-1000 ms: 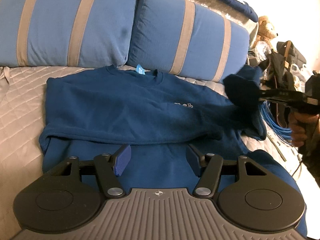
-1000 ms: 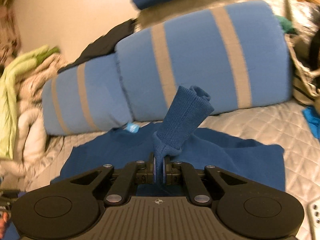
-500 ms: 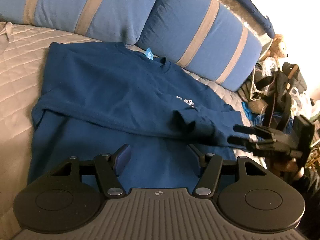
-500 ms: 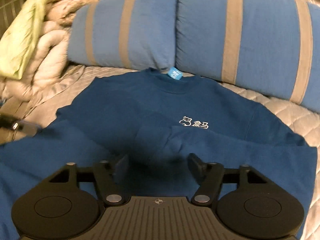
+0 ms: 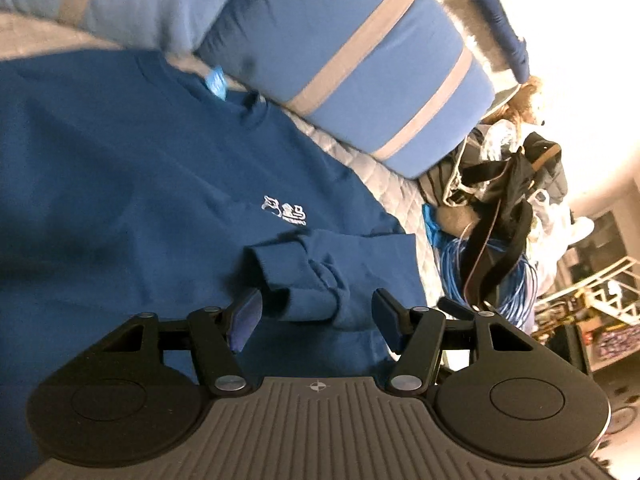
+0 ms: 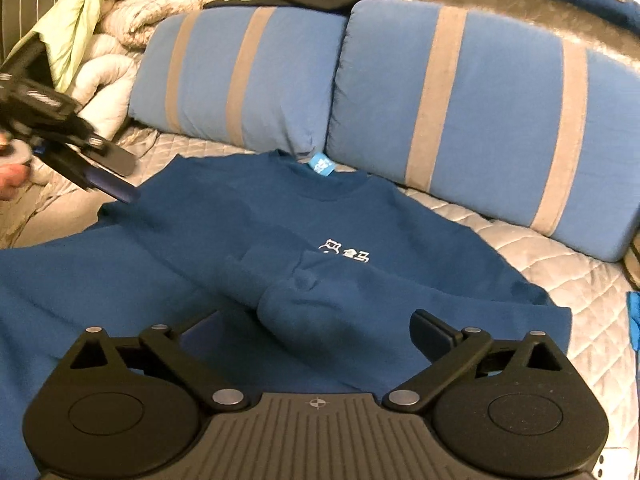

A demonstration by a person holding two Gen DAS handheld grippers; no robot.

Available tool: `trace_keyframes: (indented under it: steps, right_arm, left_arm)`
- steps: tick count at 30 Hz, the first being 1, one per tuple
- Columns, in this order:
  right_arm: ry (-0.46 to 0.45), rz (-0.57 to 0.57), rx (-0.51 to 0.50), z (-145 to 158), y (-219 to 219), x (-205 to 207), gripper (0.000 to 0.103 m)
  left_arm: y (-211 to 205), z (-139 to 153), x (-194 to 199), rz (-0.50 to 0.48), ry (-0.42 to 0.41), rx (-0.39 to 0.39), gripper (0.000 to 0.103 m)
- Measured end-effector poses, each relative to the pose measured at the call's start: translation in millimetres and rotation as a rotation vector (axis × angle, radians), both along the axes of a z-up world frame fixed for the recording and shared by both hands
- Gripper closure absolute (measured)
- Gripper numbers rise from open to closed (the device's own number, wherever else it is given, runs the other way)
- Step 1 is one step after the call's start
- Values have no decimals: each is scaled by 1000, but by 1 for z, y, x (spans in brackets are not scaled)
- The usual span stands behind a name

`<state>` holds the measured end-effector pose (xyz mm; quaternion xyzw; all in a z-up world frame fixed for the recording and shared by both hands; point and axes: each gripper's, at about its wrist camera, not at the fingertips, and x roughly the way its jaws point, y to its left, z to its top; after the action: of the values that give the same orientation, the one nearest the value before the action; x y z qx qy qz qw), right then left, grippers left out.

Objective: Fold clothes
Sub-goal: 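Lay the sleeve across the body and open the right gripper, then grasp the sweatshirt side edge with the left gripper and fold it inward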

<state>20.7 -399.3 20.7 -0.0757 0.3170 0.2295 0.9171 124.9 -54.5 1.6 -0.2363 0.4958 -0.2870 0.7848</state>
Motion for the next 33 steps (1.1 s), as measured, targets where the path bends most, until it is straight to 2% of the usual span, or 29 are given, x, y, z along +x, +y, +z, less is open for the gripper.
trace_keyframes:
  steps: [7,12,14,18,19,21,24,33]
  right_arm:
    - [-42,-16,5,8,-16,-12,2]
    - [-75,-29,-18,8,-28,-21,0]
    - [-74,-41,-26,5,-33,-22,0]
    - [-63,-67,-21,0,-44,-23,0]
    - [-64,-71,-23,-1,-45,-23,0]
    - [-70,-75,-27,-1,-48,-25,0]
    - [-75,-74,-39,-3,-50,-27,0]
    - [-55,-93,-104,-31,-59,-21,0]
  left_arm:
    - [-26,-59,37,52,145,-53,44]
    - [-22,-91,50,124,239,-95,46]
    - [-19,-101,54,159,277,-137,52]
    - [-19,-120,55,211,336,-185,75]
    - [-19,-120,55,211,338,-188,80]
    - [-19,-121,55,211,341,-194,83]
    - [-19,-115,54,204,318,-214,98]
    - [-21,-56,47,153,161,-279,98]
